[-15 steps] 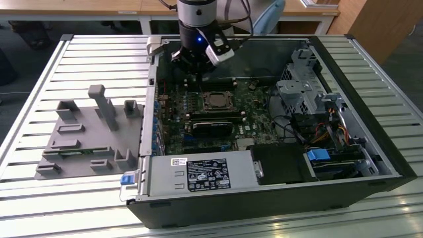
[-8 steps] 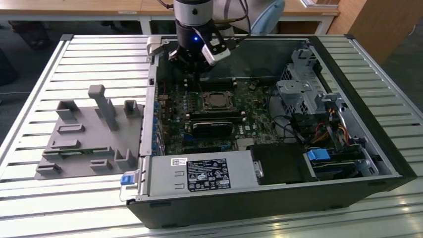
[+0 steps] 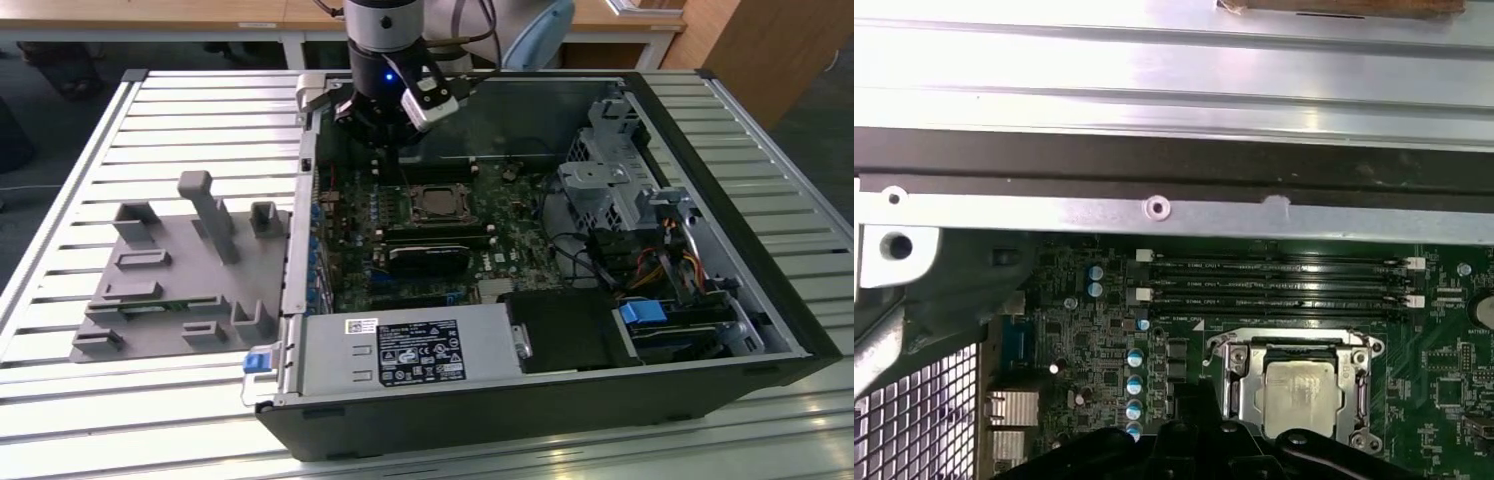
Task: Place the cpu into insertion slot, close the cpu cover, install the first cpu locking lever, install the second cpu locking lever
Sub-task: 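Install the first cpu locking lever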
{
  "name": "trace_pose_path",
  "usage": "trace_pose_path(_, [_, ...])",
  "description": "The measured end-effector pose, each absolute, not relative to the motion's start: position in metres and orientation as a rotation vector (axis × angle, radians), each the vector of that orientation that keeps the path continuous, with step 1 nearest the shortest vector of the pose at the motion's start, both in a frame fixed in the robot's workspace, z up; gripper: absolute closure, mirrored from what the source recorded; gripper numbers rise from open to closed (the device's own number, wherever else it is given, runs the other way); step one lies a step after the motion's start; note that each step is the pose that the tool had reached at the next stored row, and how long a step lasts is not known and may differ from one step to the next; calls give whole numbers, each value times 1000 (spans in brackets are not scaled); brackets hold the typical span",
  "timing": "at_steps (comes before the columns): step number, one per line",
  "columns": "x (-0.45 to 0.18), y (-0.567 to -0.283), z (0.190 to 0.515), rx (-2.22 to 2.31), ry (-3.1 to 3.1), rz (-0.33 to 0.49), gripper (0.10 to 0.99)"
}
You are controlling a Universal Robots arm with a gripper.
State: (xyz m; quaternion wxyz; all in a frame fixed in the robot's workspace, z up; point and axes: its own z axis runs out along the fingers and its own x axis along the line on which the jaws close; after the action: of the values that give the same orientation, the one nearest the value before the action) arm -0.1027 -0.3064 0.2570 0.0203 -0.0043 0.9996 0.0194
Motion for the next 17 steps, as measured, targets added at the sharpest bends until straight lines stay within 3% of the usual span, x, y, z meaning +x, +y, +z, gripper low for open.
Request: trace_pose_path(17, [-108, -296, 256, -13, 3100, 60, 965])
